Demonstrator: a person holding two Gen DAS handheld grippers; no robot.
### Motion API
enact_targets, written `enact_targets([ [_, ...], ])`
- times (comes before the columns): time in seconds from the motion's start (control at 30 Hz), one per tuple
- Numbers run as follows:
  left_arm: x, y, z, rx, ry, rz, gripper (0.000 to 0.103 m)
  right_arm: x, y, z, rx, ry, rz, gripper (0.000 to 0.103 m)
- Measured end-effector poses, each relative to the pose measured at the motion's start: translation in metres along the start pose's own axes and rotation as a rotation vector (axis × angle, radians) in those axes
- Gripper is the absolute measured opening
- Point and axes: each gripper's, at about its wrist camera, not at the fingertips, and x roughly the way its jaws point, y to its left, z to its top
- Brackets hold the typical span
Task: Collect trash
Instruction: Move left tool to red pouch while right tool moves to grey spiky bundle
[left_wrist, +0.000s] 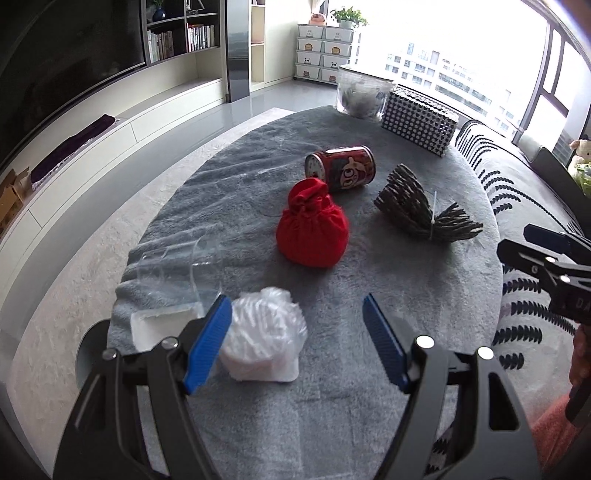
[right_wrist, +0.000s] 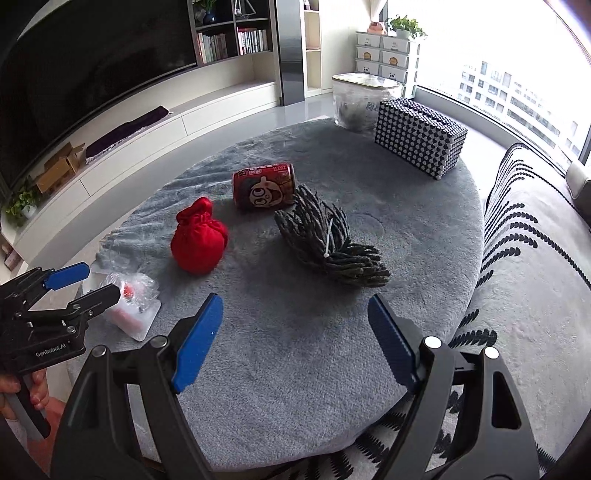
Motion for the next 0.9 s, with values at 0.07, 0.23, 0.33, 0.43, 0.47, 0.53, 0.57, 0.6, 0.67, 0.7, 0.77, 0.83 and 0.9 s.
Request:
enact_targets([
  [0.07,0.014,-0.011,0.011,0.003,0.0,-0.009,0.073,0.009,-0.008,0.007,0.005,0.0,-0.004,0.078],
  [0.23,0.044,-0.034,0.036,0.011,0.0,-0.027,0.073,0.033,-0.027,0.024,0.016,0.001,-0.004,0.078],
  [0.33,0.059,-0.043,0.056,0.017,-0.009,-0.032,0.073,0.048,-0.034,0.038,0.009,-0.004,-0.003,0.078],
  [0.43,0.075,-0.048,0.074,0.025,-0.015,-0.023,0.073,0.065,-0.037,0.051,-0.002,-0.003,-0.002,0.078],
  [0.47,0.08,-0.047,0.078,0.027,-0.011,-0.017,0.073,0.07,-0.037,0.054,-0.006,-0.002,-0.002,0.078],
  [0.53,0.09,-0.044,0.081,0.022,-0.003,-0.003,0.073,0.081,-0.036,0.058,-0.017,0.005,-0.003,0.078],
  [0.57,0.095,-0.042,0.081,0.016,0.002,0.003,0.073,0.087,-0.035,0.059,-0.023,0.011,-0.002,0.078],
  [0.6,0.099,-0.039,0.08,0.007,0.008,0.008,0.073,0.094,-0.035,0.059,-0.029,0.018,0.0,0.078],
  [0.67,0.107,-0.032,0.077,-0.016,0.022,0.019,0.073,0.105,-0.033,0.058,-0.041,0.033,0.001,0.078],
  [0.7,0.111,-0.03,0.075,-0.027,0.026,0.022,0.073,0.112,-0.031,0.057,-0.048,0.043,-0.001,0.078],
  [0.77,0.118,-0.027,0.072,-0.032,0.036,0.031,0.073,0.125,-0.029,0.053,-0.056,0.066,-0.005,0.077],
  [0.83,0.123,-0.03,0.07,-0.012,0.035,0.049,0.073,0.136,-0.028,0.048,-0.068,0.09,-0.014,0.07],
  [0.9,0.126,-0.033,0.07,0.009,0.028,0.068,0.072,0.146,-0.027,0.044,-0.077,0.115,-0.021,0.064],
])
